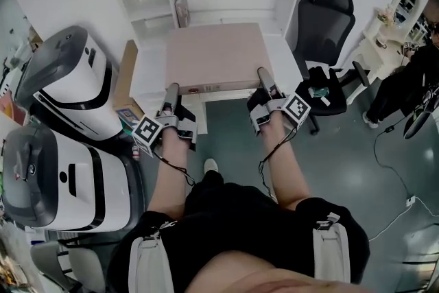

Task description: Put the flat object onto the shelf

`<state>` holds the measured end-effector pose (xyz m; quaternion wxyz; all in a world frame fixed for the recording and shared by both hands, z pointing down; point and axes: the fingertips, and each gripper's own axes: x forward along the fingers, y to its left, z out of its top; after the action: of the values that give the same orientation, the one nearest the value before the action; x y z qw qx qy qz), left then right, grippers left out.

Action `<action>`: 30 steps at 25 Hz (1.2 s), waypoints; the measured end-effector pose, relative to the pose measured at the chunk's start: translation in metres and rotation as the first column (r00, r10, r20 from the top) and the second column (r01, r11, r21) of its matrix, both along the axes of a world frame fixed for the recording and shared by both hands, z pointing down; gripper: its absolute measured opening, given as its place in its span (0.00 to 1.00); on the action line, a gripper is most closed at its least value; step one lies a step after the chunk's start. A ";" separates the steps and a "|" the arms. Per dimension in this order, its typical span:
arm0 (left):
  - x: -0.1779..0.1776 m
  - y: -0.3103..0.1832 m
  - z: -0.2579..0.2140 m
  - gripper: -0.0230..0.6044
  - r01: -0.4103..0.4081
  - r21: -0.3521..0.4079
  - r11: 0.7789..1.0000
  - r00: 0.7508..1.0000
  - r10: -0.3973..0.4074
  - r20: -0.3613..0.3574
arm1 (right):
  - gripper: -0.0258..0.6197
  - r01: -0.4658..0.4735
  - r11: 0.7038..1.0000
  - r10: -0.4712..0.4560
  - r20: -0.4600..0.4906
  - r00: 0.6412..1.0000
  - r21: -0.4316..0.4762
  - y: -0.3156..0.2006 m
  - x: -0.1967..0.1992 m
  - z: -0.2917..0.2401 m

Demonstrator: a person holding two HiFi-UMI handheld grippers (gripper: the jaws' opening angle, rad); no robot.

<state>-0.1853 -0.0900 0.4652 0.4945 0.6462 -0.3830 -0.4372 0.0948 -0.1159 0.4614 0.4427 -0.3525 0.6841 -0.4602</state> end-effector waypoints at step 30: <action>0.016 -0.302 -0.038 0.44 -0.029 -0.012 1.000 0.999 0.029 0.025 | 0.50 -0.006 1.000 0.006 0.004 1.000 -0.026 -0.296 0.017 -0.037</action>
<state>-0.1689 -0.3923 0.4268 0.4997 0.6543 -0.3824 -0.4194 0.1122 -0.4118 0.4241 0.4410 -0.3593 0.6760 -0.4683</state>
